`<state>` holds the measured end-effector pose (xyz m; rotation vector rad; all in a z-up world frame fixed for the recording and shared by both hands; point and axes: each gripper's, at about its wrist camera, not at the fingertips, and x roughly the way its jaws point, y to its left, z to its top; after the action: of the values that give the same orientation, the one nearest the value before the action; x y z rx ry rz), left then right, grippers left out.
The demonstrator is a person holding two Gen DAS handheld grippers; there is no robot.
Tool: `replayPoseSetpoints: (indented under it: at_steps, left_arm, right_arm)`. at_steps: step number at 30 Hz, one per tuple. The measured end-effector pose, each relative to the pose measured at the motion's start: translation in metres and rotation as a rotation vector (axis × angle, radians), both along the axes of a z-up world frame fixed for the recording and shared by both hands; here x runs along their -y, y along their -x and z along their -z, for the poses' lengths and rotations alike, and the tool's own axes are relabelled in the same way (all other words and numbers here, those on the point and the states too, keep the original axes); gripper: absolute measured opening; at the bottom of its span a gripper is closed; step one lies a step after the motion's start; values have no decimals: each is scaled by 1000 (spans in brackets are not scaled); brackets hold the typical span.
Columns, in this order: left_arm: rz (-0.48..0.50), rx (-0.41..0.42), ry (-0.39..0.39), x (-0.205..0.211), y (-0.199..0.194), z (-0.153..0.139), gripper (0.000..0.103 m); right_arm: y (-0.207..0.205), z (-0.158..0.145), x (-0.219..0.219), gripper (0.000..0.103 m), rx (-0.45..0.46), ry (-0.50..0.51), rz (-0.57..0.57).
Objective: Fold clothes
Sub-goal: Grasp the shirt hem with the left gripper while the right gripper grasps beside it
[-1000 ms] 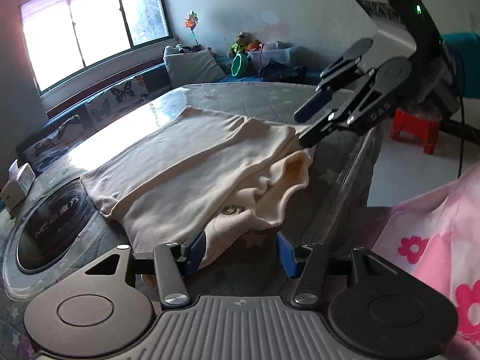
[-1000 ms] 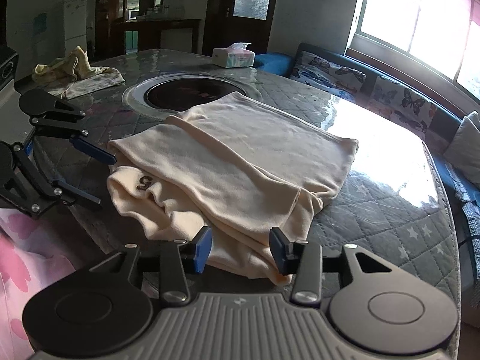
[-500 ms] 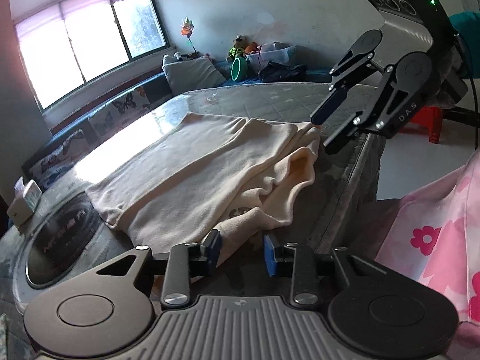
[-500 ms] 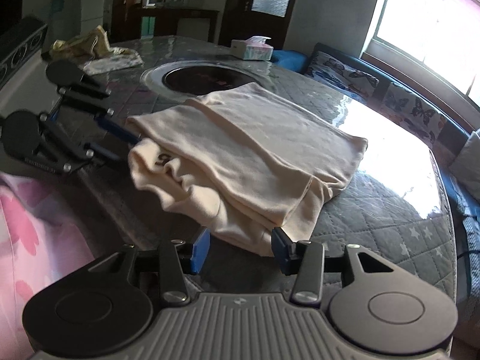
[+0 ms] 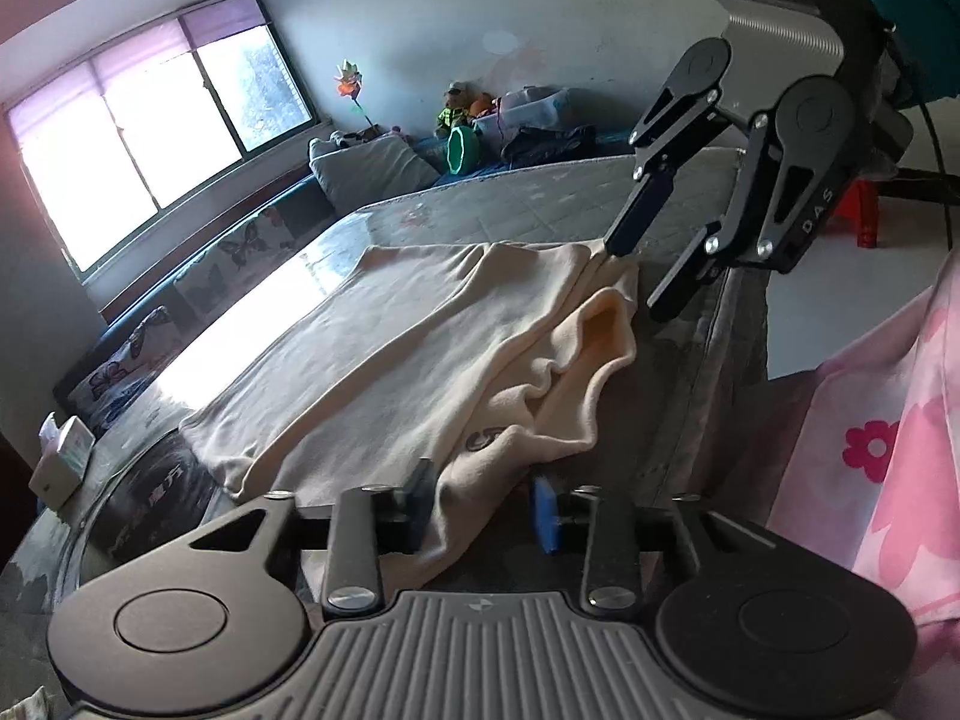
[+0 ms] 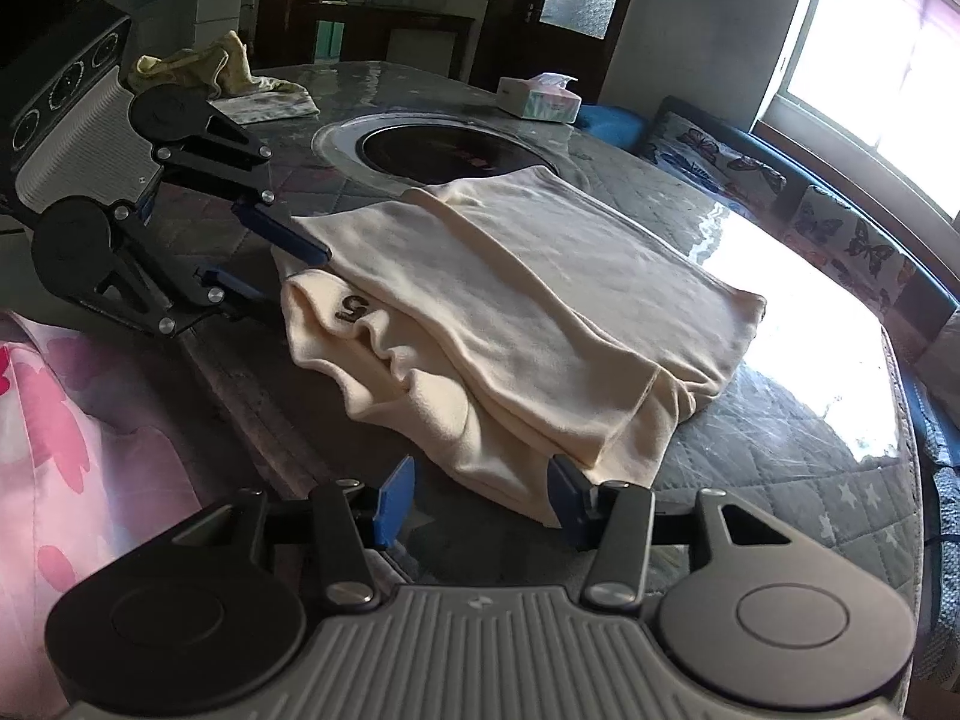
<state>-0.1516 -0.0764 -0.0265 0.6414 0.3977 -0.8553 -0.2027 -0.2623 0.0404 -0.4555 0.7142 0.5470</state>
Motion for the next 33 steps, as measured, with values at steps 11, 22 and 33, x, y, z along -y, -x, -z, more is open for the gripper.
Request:
replayPoseSetpoints:
  at_steps: [11, 22, 33]
  left_arm:
    - [-42, -77, 121, -6, -28, -24, 9]
    - [-89, -188, 196, -10, -60, -34, 8]
    - [-83, -157, 166, -17, -42, -21, 25]
  right_arm:
    - [-4, 0, -5, 56, 51, 15, -74]
    - [-33, 10, -9, 44, 40, -45, -90]
    - [-58, -1, 1, 12, -28, -142, -41]
